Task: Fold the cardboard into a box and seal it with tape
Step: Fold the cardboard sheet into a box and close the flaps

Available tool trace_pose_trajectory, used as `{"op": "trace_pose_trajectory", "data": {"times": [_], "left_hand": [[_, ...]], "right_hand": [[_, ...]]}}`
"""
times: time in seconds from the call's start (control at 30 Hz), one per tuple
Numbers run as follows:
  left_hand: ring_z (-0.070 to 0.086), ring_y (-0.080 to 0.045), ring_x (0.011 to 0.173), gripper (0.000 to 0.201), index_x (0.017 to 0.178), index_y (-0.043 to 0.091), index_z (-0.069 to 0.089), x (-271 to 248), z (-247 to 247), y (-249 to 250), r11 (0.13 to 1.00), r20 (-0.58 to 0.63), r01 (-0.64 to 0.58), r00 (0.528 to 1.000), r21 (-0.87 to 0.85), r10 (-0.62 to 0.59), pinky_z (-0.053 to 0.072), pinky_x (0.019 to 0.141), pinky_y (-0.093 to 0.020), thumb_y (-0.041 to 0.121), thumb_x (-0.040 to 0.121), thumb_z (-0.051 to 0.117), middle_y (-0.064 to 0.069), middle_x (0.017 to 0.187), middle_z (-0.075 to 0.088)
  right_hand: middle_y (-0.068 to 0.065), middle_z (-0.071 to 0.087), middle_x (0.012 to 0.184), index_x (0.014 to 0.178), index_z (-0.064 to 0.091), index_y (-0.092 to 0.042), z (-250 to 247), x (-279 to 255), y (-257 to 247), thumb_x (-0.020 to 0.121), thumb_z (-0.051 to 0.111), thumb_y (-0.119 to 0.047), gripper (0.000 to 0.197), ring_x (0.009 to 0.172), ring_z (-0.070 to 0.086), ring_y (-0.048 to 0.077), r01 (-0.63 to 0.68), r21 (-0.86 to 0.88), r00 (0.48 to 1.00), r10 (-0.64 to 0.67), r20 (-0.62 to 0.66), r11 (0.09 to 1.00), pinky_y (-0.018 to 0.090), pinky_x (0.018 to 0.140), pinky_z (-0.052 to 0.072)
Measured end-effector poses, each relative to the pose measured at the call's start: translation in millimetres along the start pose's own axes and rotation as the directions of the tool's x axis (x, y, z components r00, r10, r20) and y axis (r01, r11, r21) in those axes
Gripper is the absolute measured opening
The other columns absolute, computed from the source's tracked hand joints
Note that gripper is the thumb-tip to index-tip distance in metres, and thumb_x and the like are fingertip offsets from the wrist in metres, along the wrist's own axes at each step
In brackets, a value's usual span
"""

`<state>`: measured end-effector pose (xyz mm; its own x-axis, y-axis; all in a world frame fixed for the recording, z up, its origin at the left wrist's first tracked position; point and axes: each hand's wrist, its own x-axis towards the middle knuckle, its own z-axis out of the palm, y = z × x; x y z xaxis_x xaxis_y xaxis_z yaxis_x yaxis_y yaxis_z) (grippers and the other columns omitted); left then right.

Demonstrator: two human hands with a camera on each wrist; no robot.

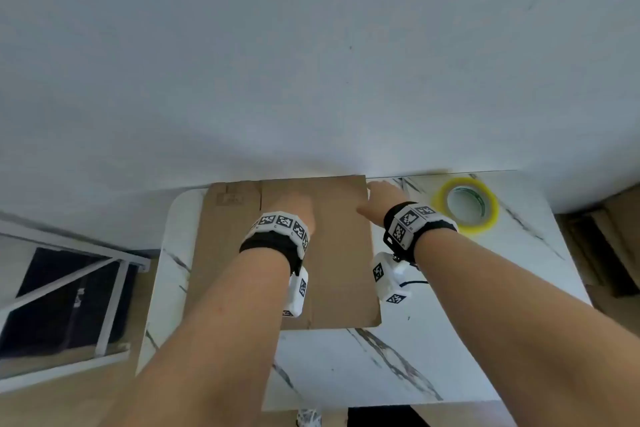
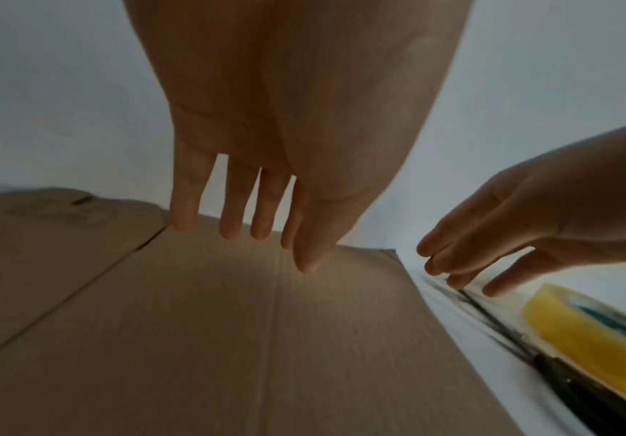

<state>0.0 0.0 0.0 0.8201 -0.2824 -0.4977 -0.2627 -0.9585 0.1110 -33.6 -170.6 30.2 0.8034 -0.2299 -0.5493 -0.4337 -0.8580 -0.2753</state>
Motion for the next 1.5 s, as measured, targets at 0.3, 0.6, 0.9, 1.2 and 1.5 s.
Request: {"op": "trace_pose_trajectory", "data": {"times": [0.3,0.6,0.9,1.2,1.5], "left_hand": [[0.05,-0.028,0.119,0.043,0.131,0.019,0.053,11.8,7.2,-5.4,0.999,0.018,0.035,0.999,-0.021,-0.035,0.048,0.094,-0.037,0.01,0.089,0.053,-0.006,0.135,0.043],[0.058,-0.03,0.111,0.043,0.13,0.022,0.054,8.3,3.7,-14.2,0.994,-0.039,0.039,0.998,-0.101,-0.043,0.051,0.092,-0.039,0.009,0.089,0.05,-0.005,0.132,0.048],[0.034,-0.027,0.134,0.06,0.142,0.012,0.035,-13.3,-32.4,-47.0,1.0,-0.311,0.018,0.95,0.006,-0.015,0.034,0.111,-0.037,0.01,0.086,0.056,-0.007,0.146,0.036],[0.043,-0.027,0.122,0.037,0.126,0.013,0.054,-75.0,-81.2,-69.9,0.989,-0.416,0.003,0.907,0.148,0.06,0.038,0.101,-0.038,0.029,0.092,0.055,-0.008,0.127,0.05],[0.058,-0.028,0.111,0.03,0.124,0.011,0.052,-148.7,-107.3,-82.2,0.995,-0.387,-0.075,0.921,-0.068,0.043,0.048,0.093,-0.038,0.022,0.097,0.049,-0.009,0.122,0.06]], "right_hand": [[0.01,0.065,0.095,0.093,0.056,-0.008,9.3,43.4,-6.0,0.086,0.05,-0.009,0.01,0.079,0.059,0.027,-0.077,0.004,0.997,0.077,0.008,0.997,0.03,0.066,0.048],[0.019,0.055,0.126,0.125,0.042,-0.002,16.9,46.5,-12.3,0.089,0.044,-0.003,0.035,0.115,0.056,0.035,-0.163,0.113,0.984,0.17,-0.061,0.98,0.034,0.075,0.04],[0.017,0.052,0.125,0.12,0.042,-0.001,-1.6,7.8,-18.8,0.09,0.045,-0.001,0.03,0.112,0.055,0.034,-0.104,0.155,0.977,0.13,-0.17,0.982,0.033,0.074,0.038],[0.015,0.054,0.118,0.118,0.042,-0.005,-23.2,-63.2,-30.5,0.085,0.049,0.0,0.034,0.106,0.057,0.033,0.042,0.217,0.947,0.03,-0.32,0.975,0.038,0.082,0.047],[0.007,0.045,0.133,0.137,0.045,-0.023,-39.2,-140.4,-67.3,0.083,0.042,0.001,0.059,0.126,0.039,0.024,0.226,0.118,0.848,-0.136,-0.512,0.967,0.038,0.098,0.043]]}}
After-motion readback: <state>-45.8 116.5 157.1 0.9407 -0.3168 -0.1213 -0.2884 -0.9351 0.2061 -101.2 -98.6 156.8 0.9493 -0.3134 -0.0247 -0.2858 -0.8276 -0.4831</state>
